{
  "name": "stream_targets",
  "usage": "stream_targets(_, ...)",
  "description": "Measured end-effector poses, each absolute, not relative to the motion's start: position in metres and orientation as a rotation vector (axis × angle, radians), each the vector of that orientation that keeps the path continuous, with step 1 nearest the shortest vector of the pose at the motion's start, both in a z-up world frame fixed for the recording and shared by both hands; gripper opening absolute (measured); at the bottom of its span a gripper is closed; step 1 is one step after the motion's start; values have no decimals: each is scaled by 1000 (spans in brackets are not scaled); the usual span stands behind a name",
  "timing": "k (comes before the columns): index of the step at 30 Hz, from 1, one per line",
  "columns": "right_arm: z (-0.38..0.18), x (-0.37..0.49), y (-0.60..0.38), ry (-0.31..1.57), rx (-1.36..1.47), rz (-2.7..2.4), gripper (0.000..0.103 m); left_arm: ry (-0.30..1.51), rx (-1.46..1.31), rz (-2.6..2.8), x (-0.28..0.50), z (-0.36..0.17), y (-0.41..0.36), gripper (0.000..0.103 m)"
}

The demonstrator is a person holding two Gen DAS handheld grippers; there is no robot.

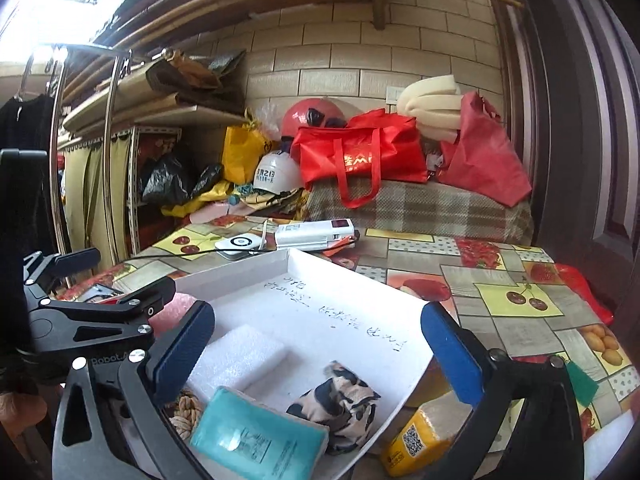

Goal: Organize soft objects
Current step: 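Open the left tool to drop the apple plush while the right tool drops the teal pack into the box, then grasp the knotted grey-blue rope with the left tool while the right tool grasps the white foam block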

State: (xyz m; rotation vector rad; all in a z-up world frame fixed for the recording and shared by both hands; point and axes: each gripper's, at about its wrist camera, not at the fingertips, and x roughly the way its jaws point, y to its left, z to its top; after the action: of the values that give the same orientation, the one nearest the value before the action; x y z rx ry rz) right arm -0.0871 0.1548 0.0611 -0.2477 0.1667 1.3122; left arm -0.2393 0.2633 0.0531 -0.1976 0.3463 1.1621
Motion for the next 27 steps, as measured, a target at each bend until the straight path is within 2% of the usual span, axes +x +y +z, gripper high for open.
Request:
stream_targets(11, 61, -69, 103, 193, -218, 1353, 103, 309, -148, 1108, -230, 56, 236, 103)
stream_targets(18, 66, 5, 45, 208, -124, 1131, 103, 330, -63, 938, -197, 59, 187, 103)
stream_targets(22, 64, 83, 8, 347, -29, 941, 103, 357, -5, 807, -174, 60, 154, 102)
stream_targets(27, 58, 137, -25, 489, -19, 841, 103, 450, 100, 603, -128, 57, 104, 102)
